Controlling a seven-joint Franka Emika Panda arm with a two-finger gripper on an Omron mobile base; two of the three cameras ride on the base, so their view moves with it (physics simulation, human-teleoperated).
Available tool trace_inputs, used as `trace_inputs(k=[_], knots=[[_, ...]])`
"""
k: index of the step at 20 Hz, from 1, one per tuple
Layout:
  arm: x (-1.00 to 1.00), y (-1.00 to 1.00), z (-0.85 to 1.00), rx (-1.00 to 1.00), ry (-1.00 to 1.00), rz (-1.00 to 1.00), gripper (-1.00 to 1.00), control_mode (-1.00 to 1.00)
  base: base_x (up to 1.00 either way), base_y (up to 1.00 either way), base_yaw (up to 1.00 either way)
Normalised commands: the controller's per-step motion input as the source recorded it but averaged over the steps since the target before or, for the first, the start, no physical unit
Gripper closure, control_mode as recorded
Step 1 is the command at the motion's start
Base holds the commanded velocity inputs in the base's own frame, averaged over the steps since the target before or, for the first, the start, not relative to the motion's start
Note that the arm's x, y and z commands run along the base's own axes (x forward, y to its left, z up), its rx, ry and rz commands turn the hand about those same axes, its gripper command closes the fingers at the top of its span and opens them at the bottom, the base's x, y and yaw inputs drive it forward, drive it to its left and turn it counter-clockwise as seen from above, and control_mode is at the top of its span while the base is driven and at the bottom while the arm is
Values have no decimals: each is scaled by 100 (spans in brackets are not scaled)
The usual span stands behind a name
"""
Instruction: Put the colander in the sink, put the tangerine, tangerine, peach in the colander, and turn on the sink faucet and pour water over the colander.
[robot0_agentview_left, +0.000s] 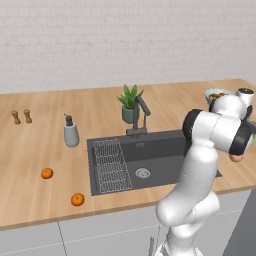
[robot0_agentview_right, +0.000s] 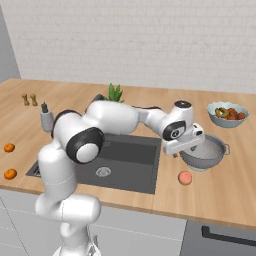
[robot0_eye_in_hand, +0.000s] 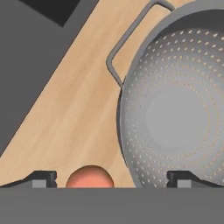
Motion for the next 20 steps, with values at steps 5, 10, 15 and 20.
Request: trace_inputs(k=[5, 10, 15, 20], knots=[[26, -17, -21, 0, -5, 7, -100, -100, 0, 0, 0], [31, -17, -17, 0, 0, 7, -100, -100, 0, 0, 0], [30, -10, -17, 0, 0, 5, -100, -100, 0, 0, 0], [-4, -2, -37, 0, 0, 5, 100, -100, 0, 0, 0]])
